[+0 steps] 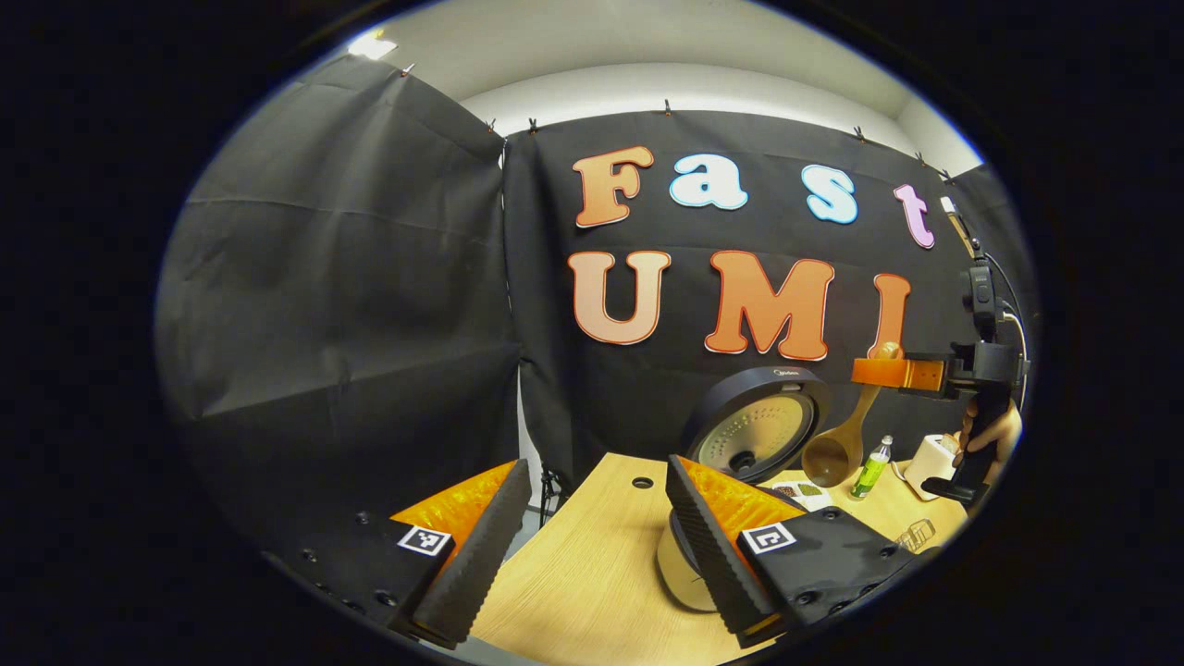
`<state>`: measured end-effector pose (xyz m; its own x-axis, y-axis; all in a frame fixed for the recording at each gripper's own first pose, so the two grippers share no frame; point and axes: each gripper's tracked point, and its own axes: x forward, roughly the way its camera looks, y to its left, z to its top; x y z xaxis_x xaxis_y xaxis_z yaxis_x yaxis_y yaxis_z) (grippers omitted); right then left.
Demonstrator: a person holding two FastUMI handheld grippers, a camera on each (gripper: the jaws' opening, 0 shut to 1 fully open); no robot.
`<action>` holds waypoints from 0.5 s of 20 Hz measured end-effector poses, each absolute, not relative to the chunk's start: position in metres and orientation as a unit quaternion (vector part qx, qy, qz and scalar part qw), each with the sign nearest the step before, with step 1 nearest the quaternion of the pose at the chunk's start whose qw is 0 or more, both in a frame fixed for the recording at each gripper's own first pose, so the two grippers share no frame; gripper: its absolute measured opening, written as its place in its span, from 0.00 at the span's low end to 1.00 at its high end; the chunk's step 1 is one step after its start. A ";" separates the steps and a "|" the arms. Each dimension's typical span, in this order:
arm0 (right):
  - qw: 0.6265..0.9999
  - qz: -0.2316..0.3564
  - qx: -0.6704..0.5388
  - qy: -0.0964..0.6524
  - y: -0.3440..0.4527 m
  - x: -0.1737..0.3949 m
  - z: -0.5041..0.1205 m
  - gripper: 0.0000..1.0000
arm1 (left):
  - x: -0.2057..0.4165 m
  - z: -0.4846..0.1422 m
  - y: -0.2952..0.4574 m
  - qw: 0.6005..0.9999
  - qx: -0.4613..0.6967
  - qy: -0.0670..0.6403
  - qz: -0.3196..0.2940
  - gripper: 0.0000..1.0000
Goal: Close the left gripper, press the button to open the rice cooker; take a wooden spoon from the chopstick holder with the right hand, scoop a spoonful of rice and pour it into the rice cooker, then put the wooden spoon back into the chopstick holder.
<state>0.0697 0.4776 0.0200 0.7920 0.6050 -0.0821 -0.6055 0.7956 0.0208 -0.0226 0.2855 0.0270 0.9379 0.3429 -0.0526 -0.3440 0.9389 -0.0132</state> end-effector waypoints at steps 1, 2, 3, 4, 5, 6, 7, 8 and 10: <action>0.946 0.322 -0.010 0.041 0.480 0.069 0.019 0.12 | -0.024 0.027 0.285 0.984 -0.010 0.024 0.175 0.95; 0.945 0.325 -0.015 0.040 0.481 0.067 0.018 0.12 | -0.025 0.027 0.285 0.984 -0.009 0.024 0.175 0.95; 0.944 0.327 -0.020 0.041 0.483 0.066 0.015 0.11 | -0.025 0.028 0.285 0.984 -0.008 0.023 0.175 0.95; 0.943 0.330 -0.025 0.042 0.484 0.065 0.013 0.12 | -0.025 0.028 0.285 0.984 -0.007 0.023 0.175 0.95; 0.942 0.332 -0.031 0.044 0.482 0.068 0.008 0.12 | -0.024 0.029 0.285 0.984 -0.007 0.024 0.175 0.95; 0.941 0.334 -0.039 0.044 0.483 0.068 0.005 0.12 | -0.026 0.027 0.285 0.984 -0.006 0.025 0.175 0.95; 0.940 0.334 -0.047 0.043 0.483 0.069 0.004 0.12 | -0.027 0.026 0.284 0.984 -0.006 0.026 0.175 0.95; 0.940 0.333 -0.054 0.041 0.482 0.069 0.002 0.11 | -0.028 0.027 0.284 0.984 -0.005 0.027 0.174 0.95; 0.941 0.329 -0.064 0.039 0.480 0.069 -0.003 0.12 | -0.026 0.027 0.284 0.984 -0.003 0.028 0.174 0.95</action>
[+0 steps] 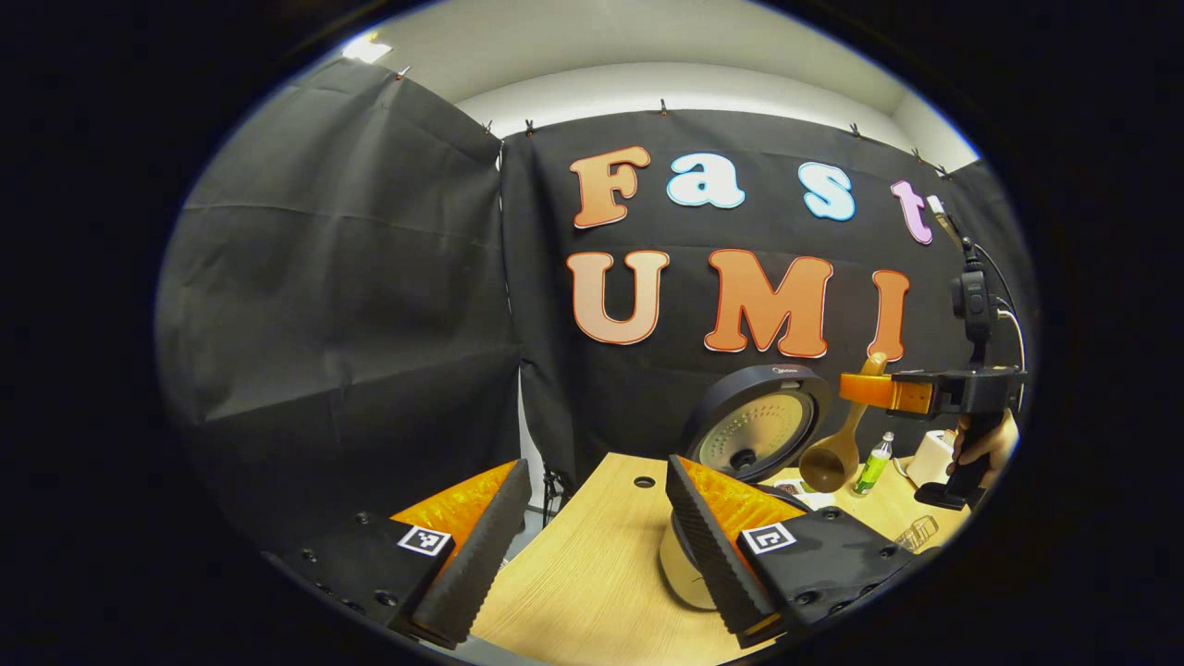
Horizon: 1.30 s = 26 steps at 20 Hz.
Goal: Close the left gripper, press the button to open the rice cooker; take a wooden spoon from the chopstick holder with the right hand, scoop a spoonful of rice and pour it into the rice cooker, then put the wooden spoon back into the chopstick holder.
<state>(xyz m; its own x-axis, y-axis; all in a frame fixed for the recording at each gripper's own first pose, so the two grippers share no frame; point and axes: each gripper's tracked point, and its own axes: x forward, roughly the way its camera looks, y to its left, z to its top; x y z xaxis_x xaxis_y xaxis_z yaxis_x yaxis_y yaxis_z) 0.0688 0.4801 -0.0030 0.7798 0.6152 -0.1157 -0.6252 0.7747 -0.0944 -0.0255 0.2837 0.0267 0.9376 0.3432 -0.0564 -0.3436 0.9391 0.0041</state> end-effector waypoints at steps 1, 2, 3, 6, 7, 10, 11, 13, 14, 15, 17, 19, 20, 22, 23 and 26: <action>0.941 0.328 -0.066 0.040 0.480 0.070 -0.004 0.12 | -0.025 0.027 0.283 0.984 -0.001 0.028 0.174 0.95; 0.942 0.328 -0.064 0.042 0.478 0.070 -0.005 0.12 | -0.023 0.027 0.281 0.985 -0.001 0.028 0.173 0.95; 0.942 0.328 -0.059 0.044 0.474 0.070 -0.006 0.12 | -0.021 0.029 0.281 0.985 -0.002 0.027 0.172 0.95; 0.945 0.322 -0.038 0.049 0.459 0.071 0.002 0.12 | -0.021 0.032 0.279 0.985 -0.009 0.022 0.169 0.95; 0.946 0.318 -0.031 0.049 0.450 0.072 0.005 0.12 | -0.019 0.033 0.279 0.985 -0.010 0.021 0.169 0.95; 0.953 0.300 -0.014 0.046 0.420 0.073 0.019 0.12 | -0.018 0.034 0.281 0.985 -0.009 0.020 0.172 0.96; 0.955 0.293 -0.006 0.046 0.406 0.074 0.021 0.12 | -0.016 0.035 0.280 0.985 -0.009 0.020 0.171 0.96; 0.960 0.274 0.010 0.048 0.375 0.076 0.025 0.12 | -0.010 0.039 0.277 0.986 -0.009 0.019 0.167 0.96; 0.964 0.263 0.017 0.046 0.359 0.078 0.028 0.12 | -0.009 0.040 0.277 0.986 -0.007 0.018 0.166 0.95; 0.967 0.250 0.024 0.046 0.342 0.080 0.030 0.12 | -0.006 0.043 0.276 0.986 -0.006 0.015 0.165 0.95; 0.974 0.219 0.038 0.046 0.304 0.084 0.031 0.12 | -0.005 0.051 0.272 0.987 -0.004 0.010 0.161 1.00; 0.980 0.189 0.049 0.043 0.267 0.086 0.032 0.12 | 0.000 0.055 0.267 0.988 -0.001 0.007 0.154 0.98; 0.982 0.175 0.054 0.044 0.250 0.086 0.031 0.12 | 0.004 0.055 0.263 0.989 0.001 0.006 0.149 0.96; 0.985 0.149 0.068 0.047 0.217 0.085 0.023 0.12 | 0.010 0.058 0.259 0.989 0.009 0.006 0.147 0.95; 0.987 0.136 0.075 0.049 0.201 0.084 0.019 0.12 | 0.014 0.059 0.256 0.989 0.012 0.006 0.144 0.95; 0.989 0.104 0.089 0.059 0.164 0.089 0.001 0.12 | 0.018 0.063 0.243 0.992 0.004 0.003 0.128 0.95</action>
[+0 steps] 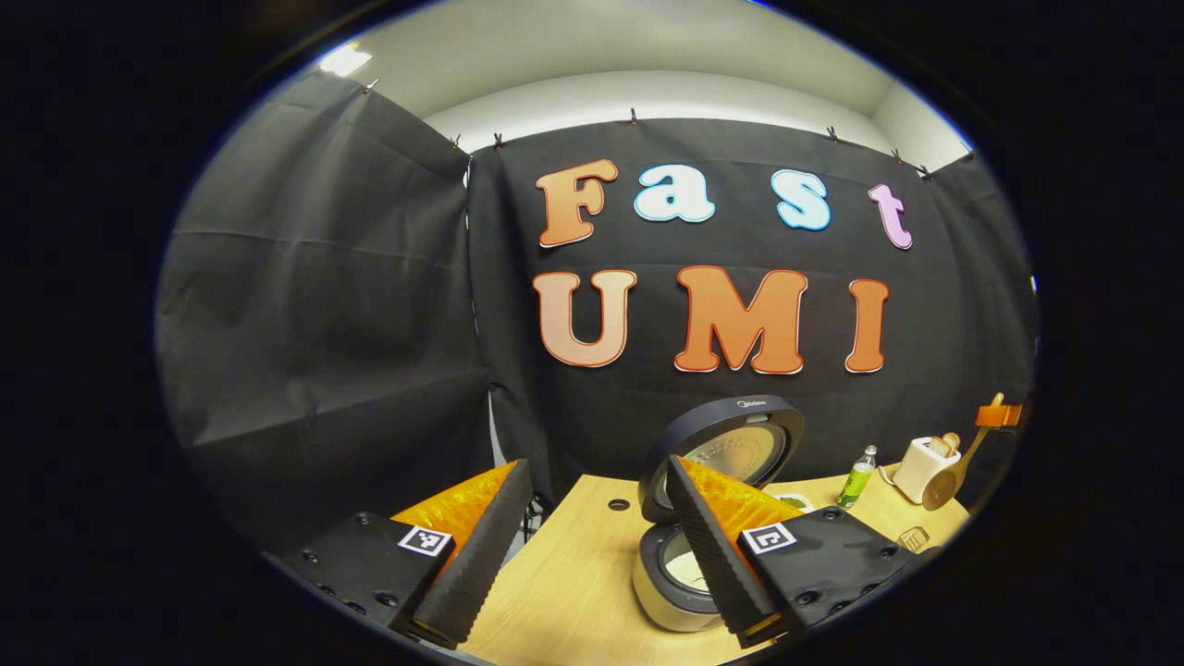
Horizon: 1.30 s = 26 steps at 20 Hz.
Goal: Close the left gripper, press the button to open the rice cooker; take a wooden spoon from the chopstick holder with the right hand, scoop a spoonful of rice and pour it into the rice cooker, then put the wooden spoon back into the chopstick holder.
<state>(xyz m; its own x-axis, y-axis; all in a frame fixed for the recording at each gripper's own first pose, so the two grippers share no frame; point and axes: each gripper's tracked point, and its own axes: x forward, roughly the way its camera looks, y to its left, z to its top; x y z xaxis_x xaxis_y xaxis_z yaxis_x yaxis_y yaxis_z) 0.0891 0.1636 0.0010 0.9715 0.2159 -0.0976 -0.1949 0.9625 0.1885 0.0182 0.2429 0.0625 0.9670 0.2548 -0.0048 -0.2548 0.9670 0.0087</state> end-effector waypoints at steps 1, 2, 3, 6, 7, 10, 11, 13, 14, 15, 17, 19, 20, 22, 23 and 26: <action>0.989 0.095 0.092 0.060 0.152 0.091 -0.006 0.12 | 0.019 0.065 0.237 0.993 0.000 0.000 0.121 0.95; 0.990 0.087 0.095 0.063 0.141 0.093 -0.014 0.12 | 0.021 0.064 0.232 0.993 0.000 -0.002 0.117 0.95; 0.990 0.079 0.097 0.068 0.130 0.096 -0.025 0.12 | 0.022 0.064 0.229 0.993 0.003 -0.003 0.117 0.95; 0.987 0.060 0.115 0.096 0.107 0.107 -0.062 0.12 | 0.024 0.061 0.224 0.993 0.011 0.003 0.116 0.95; 0.985 0.056 0.125 0.105 0.101 0.108 -0.074 0.12 | 0.023 0.060 0.222 0.993 0.010 0.005 0.115 0.95; 0.980 0.045 0.144 0.126 0.089 0.114 -0.110 0.12 | 0.019 0.054 0.215 0.993 0.014 0.009 0.116 0.98; 0.980 0.042 0.146 0.130 0.087 0.117 -0.119 0.12 | 0.018 0.051 0.212 0.993 0.017 0.011 0.116 0.98; 0.978 0.040 0.146 0.142 0.084 0.121 -0.138 0.12 | 0.017 0.046 0.211 0.993 0.024 0.019 0.115 0.98; 0.977 0.039 0.150 0.148 0.082 0.124 -0.147 0.12 | 0.016 0.043 0.211 0.992 0.026 0.025 0.118 0.96; 0.975 0.038 0.156 0.156 0.081 0.125 -0.155 0.12 | 0.016 0.042 0.214 0.992 0.027 0.029 0.122 0.95; 0.971 0.044 0.170 0.165 0.083 0.129 -0.166 0.12 | 0.017 0.042 0.214 0.992 0.022 0.030 0.124 0.95; 0.967 0.053 0.180 0.173 0.085 0.129 -0.174 0.12 | 0.016 0.041 0.213 0.991 0.023 0.032 0.125 0.98; 0.967 0.055 0.179 0.173 0.084 0.129 -0.175 0.12 | 0.015 0.039 0.215 0.991 0.027 0.032 0.126 0.97; 0.965 0.056 0.182 0.178 0.080 0.131 -0.179 0.12 | 0.014 0.039 0.213 0.991 0.030 0.033 0.126 0.95; 0.965 0.054 0.180 0.182 0.078 0.130 -0.182 0.14 | 0.014 0.039 0.214 0.991 0.031 0.034 0.126 0.95; 0.971 0.040 0.164 0.171 0.066 0.130 -0.174 0.23 | 0.011 0.042 0.219 0.990 0.044 0.032 0.133 0.97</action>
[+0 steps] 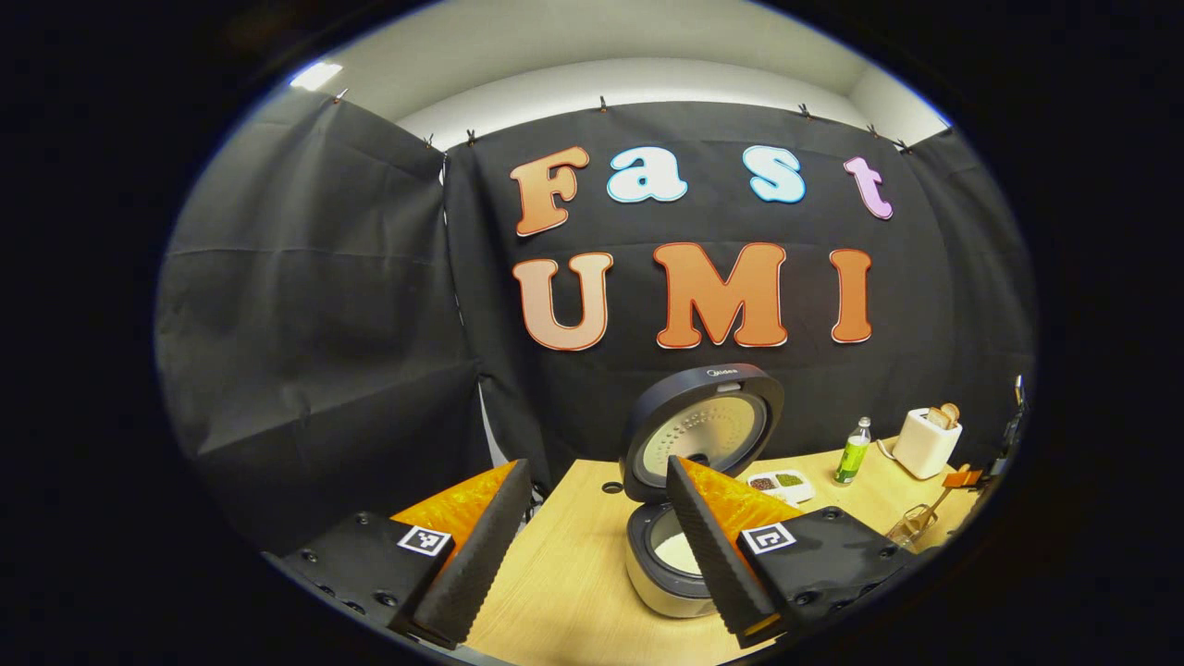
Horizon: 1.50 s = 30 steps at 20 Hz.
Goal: Close the left gripper, press the button to open the rice cooker; take a wooden spoon from the chopstick holder with the right hand, scoop a spoonful of rice and pour it into the rice cooker, then put the wooden spoon back into the chopstick holder.
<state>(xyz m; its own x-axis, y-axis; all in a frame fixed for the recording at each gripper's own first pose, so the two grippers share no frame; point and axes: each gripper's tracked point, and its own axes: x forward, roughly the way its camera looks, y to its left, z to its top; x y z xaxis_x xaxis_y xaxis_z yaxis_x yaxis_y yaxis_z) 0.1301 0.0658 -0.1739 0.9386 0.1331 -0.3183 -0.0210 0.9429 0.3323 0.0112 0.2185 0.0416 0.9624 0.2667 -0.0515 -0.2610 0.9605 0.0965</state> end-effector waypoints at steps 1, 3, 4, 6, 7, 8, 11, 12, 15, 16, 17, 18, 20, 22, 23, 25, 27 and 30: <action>0.973 0.032 0.157 0.167 0.060 0.128 -0.170 0.29 | 0.011 0.044 0.220 0.989 0.046 0.030 0.134 0.96; 0.976 0.016 0.142 0.164 0.048 0.127 -0.163 0.53 | 0.011 0.044 0.218 0.990 0.042 0.029 0.130 0.95; 0.978 0.011 0.132 0.161 0.042 0.128 -0.156 0.62 | 0.010 0.042 0.216 0.991 0.039 0.029 0.127 0.95; 0.982 -0.002 0.112 0.153 0.027 0.120 -0.139 0.75 | 0.010 0.042 0.214 0.991 0.034 0.029 0.124 0.95; 0.983 -0.005 0.104 0.149 0.023 0.118 -0.129 0.80 | 0.010 0.043 0.212 0.992 0.031 0.029 0.121 0.95; 0.984 -0.008 0.095 0.147 0.020 0.116 -0.120 0.82 | 0.011 0.044 0.212 0.992 0.029 0.029 0.117 0.95; 0.990 -0.020 0.065 0.126 0.012 0.107 -0.083 0.95 | 0.011 0.045 0.210 0.993 0.027 0.029 0.111 0.98; 0.991 -0.023 0.056 0.116 0.010 0.104 -0.067 0.95 | 0.011 0.046 0.210 0.993 0.026 0.029 0.111 0.98; 0.996 -0.022 0.033 0.082 0.015 0.090 -0.015 0.95 | 0.013 0.053 0.207 0.994 0.019 0.024 0.105 0.95; 0.997 -0.019 0.021 0.072 0.017 0.084 0.001 0.95 | 0.014 0.055 0.205 0.994 0.017 0.023 0.104 0.95; 0.998 -0.016 0.009 0.061 0.019 0.077 0.016 0.94 | 0.017 0.058 0.202 0.995 0.016 0.021 0.101 0.95; 0.999 -0.013 -0.001 0.051 0.023 0.070 0.032 0.94 | 0.018 0.058 0.200 0.995 0.015 0.022 0.098 0.95; 0.999 -0.003 -0.015 0.030 0.031 0.056 0.062 0.94 | 0.025 0.060 0.195 0.995 0.008 0.025 0.093 1.00; 1.000 0.000 -0.026 0.013 0.036 0.045 0.085 0.95 | 0.036 0.067 0.189 0.996 -0.002 0.024 0.087 0.95; 0.999 0.001 -0.033 0.007 0.038 0.037 0.093 0.95 | 0.045 0.073 0.186 0.996 -0.007 0.023 0.083 0.98; 0.999 0.004 -0.045 0.002 0.043 0.026 0.102 0.95 | 0.068 0.092 0.173 0.998 -0.011 0.016 0.064 0.95; 0.998 0.013 -0.066 -0.002 0.050 0.017 0.106 0.95 | 0.091 0.113 0.156 0.999 -0.007 0.008 0.047 0.95; 0.995 0.010 -0.097 -0.009 0.053 0.010 0.110 0.95 | 0.129 0.146 0.124 1.000 -0.006 0.001 0.014 0.94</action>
<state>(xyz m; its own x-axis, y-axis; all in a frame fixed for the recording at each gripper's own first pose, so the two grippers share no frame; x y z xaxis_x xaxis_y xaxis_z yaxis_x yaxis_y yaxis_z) 0.0099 0.0527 0.1100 0.9996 0.0214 0.0164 -0.0178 0.9811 -0.1928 0.1289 0.1237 0.1464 0.9996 0.0283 -0.0022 -0.0283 0.9995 -0.0128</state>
